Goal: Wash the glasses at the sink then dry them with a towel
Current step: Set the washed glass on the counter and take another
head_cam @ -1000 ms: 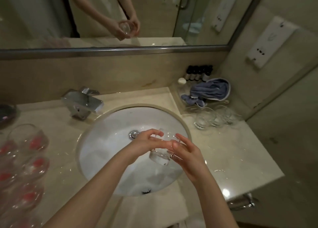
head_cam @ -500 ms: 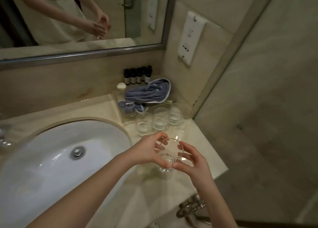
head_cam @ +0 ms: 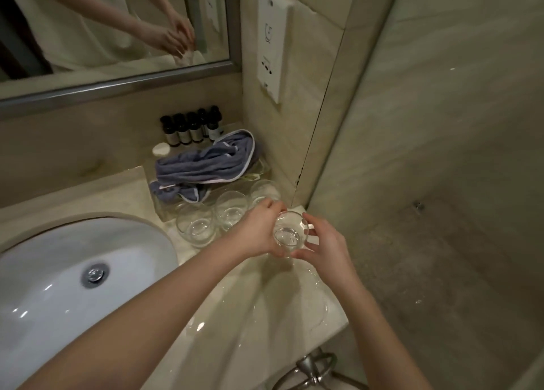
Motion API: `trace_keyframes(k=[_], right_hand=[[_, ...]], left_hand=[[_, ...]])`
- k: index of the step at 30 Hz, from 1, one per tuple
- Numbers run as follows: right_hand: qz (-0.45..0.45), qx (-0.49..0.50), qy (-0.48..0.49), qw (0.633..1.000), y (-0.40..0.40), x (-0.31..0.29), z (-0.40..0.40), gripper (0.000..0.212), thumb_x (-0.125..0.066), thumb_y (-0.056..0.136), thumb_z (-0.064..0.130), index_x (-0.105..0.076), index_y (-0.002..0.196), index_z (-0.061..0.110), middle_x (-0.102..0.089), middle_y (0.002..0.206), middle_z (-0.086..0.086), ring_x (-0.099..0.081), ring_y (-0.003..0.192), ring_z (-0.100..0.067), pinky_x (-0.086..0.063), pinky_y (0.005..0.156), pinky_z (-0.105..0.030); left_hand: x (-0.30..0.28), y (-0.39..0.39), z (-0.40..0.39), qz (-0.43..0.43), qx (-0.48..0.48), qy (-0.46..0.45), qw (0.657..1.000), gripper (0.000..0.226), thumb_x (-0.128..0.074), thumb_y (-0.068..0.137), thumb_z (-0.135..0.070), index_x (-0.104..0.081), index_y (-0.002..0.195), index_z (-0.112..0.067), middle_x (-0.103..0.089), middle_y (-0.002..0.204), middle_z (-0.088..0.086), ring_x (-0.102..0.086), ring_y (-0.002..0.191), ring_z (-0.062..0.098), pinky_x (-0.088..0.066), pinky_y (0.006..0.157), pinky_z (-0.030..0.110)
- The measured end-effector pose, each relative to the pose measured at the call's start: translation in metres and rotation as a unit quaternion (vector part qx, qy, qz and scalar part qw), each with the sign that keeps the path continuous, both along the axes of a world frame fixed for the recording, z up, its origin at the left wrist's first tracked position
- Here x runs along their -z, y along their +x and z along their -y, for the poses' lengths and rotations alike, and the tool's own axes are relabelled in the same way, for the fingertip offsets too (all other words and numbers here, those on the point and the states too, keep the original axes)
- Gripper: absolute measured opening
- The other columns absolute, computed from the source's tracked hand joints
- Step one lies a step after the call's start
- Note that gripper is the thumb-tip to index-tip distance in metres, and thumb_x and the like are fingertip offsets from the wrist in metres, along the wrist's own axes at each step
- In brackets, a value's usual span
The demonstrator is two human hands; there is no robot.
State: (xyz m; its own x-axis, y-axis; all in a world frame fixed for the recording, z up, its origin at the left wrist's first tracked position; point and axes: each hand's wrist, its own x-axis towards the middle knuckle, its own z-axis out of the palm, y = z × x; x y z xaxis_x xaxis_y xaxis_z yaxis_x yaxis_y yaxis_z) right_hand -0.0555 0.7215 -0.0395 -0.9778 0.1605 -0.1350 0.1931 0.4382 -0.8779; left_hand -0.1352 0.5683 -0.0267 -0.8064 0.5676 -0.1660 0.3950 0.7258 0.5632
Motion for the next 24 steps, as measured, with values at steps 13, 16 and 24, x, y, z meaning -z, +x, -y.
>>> trace_keyframes(k=[13,16,24], right_hand=[[0.0,0.007,0.017,1.0,-0.022,0.025,-0.024,0.08,-0.081,0.063,-0.008,-0.053,0.135,0.012,-0.053,0.113,0.002,-0.057,0.105,-0.017,-0.054,0.09,-0.028],[-0.003,0.002,0.029,1.0,-0.023,0.027,-0.026,0.081,-0.082,0.062,-0.006,-0.053,0.135,0.011,-0.053,0.112,0.002,-0.057,0.106,-0.019,-0.053,0.092,-0.034],[-0.012,0.004,0.031,0.999,-0.029,0.029,-0.025,0.083,-0.084,0.06,-0.006,-0.052,0.135,0.006,-0.053,0.114,-0.001,-0.055,0.104,-0.016,-0.052,0.091,-0.031]], left_hand=[[0.005,-0.01,-0.036,-0.018,-0.014,-0.092,0.995,0.08,-0.089,0.063,-0.031,-0.053,0.13,-0.007,-0.05,0.123,0.011,-0.054,0.113,0.028,-0.047,0.092,0.036],[0.003,-0.009,-0.038,-0.023,0.0,-0.116,0.993,0.08,-0.086,0.067,-0.034,-0.05,0.133,-0.005,-0.046,0.127,0.011,-0.052,0.115,0.028,-0.046,0.093,0.035],[-0.003,-0.011,-0.044,-0.046,0.01,-0.148,0.988,0.069,-0.081,0.074,-0.036,-0.049,0.125,-0.002,-0.047,0.124,0.013,-0.05,0.115,0.027,-0.043,0.088,0.03]])
